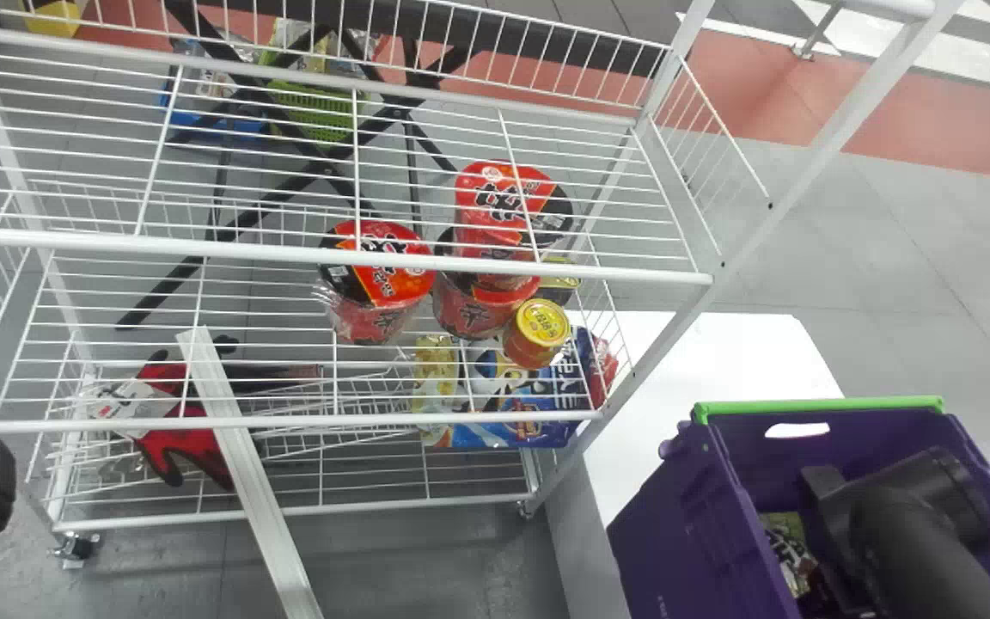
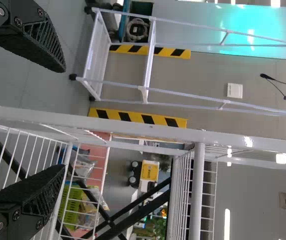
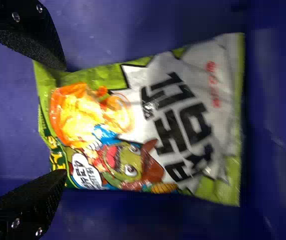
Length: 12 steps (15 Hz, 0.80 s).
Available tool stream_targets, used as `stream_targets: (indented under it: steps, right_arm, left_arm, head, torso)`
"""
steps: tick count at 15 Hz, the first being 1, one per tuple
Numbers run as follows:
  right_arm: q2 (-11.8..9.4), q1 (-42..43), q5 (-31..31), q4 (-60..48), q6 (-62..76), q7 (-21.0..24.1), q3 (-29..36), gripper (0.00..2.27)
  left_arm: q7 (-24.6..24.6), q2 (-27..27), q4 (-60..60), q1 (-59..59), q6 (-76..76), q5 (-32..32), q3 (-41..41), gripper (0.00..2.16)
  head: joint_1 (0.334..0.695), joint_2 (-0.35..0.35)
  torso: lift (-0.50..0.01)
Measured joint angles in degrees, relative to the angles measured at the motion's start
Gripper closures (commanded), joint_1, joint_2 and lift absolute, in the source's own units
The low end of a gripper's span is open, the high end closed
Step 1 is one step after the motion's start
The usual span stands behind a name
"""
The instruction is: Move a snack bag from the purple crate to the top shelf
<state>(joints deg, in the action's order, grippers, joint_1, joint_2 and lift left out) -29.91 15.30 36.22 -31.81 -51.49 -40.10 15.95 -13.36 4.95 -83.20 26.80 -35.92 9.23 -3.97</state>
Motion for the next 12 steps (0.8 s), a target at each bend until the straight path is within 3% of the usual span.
stream_targets:
  steps: [6, 12]
  right_arm:
    - [-0.94, -2.36, 0.23, 2.56, 8.20, 3.19, -0.04, 0.08]
    - [0.10, -5.13, -4.08, 2.85, 15.66, 5.96, 0.07, 0.08]
  left_arm:
    - [0.09, 0.23, 0.92, -0.11, -1.68, 0.35, -0.60, 0.15]
    - [0.09, 0.24, 2.42, -0.51, -3.16, 0.64, -0.70, 0.15]
  head:
    - [0.695, -0.350]
    - [0.695, -0.350]
  torso:
    - [-0.454]
    - [-0.454]
